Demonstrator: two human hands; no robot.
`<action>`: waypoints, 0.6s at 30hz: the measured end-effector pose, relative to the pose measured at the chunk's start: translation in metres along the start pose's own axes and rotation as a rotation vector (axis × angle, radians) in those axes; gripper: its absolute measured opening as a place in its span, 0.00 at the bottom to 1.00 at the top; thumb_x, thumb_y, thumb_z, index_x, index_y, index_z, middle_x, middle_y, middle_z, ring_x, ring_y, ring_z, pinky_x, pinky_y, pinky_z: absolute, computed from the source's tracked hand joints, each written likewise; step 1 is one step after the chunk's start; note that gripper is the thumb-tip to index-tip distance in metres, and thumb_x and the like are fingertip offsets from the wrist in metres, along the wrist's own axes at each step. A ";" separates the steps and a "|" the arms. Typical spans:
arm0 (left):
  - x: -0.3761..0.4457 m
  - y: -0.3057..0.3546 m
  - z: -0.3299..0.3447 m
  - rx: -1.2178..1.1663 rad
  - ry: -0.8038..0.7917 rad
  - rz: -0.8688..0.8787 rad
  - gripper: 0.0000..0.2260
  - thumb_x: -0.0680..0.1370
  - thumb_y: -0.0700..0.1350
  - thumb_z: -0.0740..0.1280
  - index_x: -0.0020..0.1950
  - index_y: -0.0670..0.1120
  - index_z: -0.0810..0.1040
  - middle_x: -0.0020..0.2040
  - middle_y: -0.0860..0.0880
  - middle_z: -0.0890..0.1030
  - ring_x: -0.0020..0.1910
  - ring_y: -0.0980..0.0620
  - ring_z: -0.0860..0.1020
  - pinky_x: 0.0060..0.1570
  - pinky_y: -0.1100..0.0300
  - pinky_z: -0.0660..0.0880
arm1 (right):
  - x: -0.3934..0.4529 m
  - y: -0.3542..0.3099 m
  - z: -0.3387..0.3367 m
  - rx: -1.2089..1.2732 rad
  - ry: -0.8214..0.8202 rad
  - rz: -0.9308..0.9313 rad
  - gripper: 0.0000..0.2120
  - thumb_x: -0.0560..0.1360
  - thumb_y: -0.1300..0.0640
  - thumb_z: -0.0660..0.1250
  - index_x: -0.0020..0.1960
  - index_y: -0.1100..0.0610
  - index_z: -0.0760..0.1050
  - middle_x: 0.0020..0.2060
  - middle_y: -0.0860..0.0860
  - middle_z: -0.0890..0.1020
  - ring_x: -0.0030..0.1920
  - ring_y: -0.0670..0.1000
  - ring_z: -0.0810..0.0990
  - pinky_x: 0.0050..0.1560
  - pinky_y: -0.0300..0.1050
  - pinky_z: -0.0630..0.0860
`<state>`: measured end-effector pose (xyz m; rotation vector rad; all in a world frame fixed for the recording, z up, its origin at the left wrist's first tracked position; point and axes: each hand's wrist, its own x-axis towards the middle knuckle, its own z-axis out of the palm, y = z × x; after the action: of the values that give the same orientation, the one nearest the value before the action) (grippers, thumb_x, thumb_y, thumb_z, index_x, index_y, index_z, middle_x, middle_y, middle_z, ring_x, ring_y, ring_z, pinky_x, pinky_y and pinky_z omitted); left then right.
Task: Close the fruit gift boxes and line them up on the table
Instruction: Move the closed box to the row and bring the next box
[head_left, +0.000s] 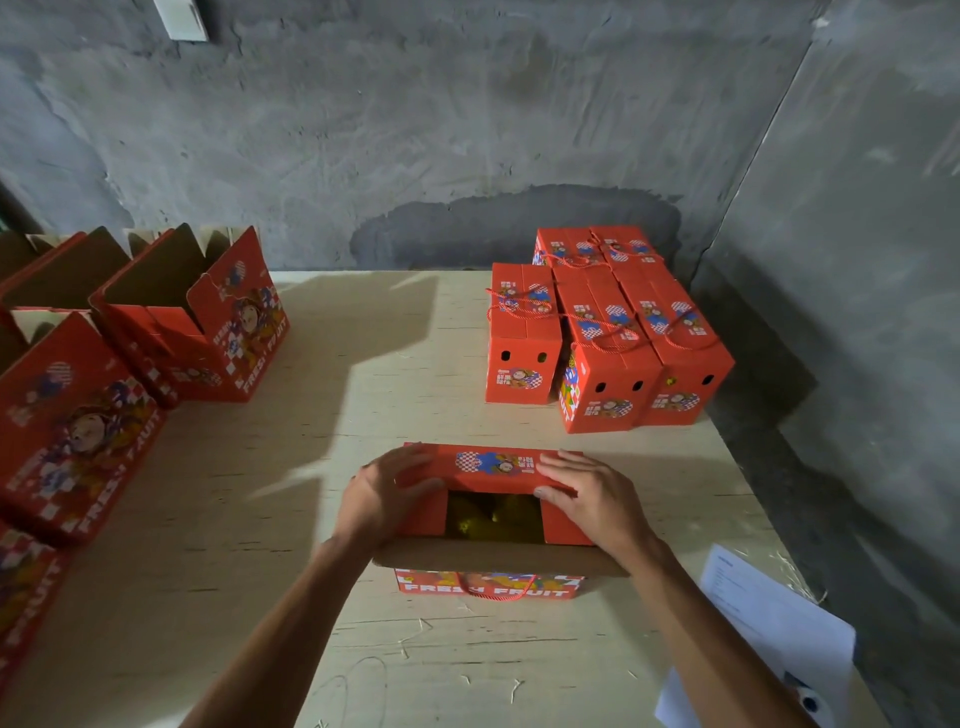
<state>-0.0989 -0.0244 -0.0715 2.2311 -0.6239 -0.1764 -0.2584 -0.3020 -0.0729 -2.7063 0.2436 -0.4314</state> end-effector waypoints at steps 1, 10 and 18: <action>0.000 -0.003 0.000 0.006 -0.010 0.014 0.18 0.73 0.59 0.77 0.62 0.61 0.83 0.67 0.63 0.79 0.64 0.59 0.77 0.63 0.55 0.77 | -0.001 0.000 0.000 -0.016 0.012 -0.018 0.21 0.75 0.48 0.76 0.65 0.52 0.82 0.65 0.47 0.82 0.69 0.48 0.78 0.69 0.50 0.76; -0.004 -0.023 0.004 -0.260 -0.027 0.003 0.17 0.72 0.38 0.79 0.56 0.57 0.87 0.60 0.68 0.81 0.62 0.66 0.79 0.62 0.68 0.74 | -0.007 -0.004 -0.002 -0.078 -0.011 -0.120 0.19 0.79 0.53 0.72 0.69 0.54 0.79 0.68 0.48 0.79 0.72 0.49 0.75 0.72 0.47 0.73; -0.014 -0.021 0.009 -0.411 0.007 -0.047 0.11 0.75 0.42 0.78 0.52 0.57 0.88 0.63 0.64 0.82 0.61 0.67 0.78 0.57 0.70 0.75 | -0.017 0.000 -0.001 -0.022 0.045 -0.103 0.18 0.74 0.57 0.78 0.63 0.57 0.83 0.63 0.51 0.83 0.66 0.52 0.80 0.64 0.54 0.80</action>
<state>-0.1064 -0.0120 -0.0941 1.8483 -0.4812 -0.2930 -0.2747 -0.2981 -0.0762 -2.7414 0.1218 -0.5231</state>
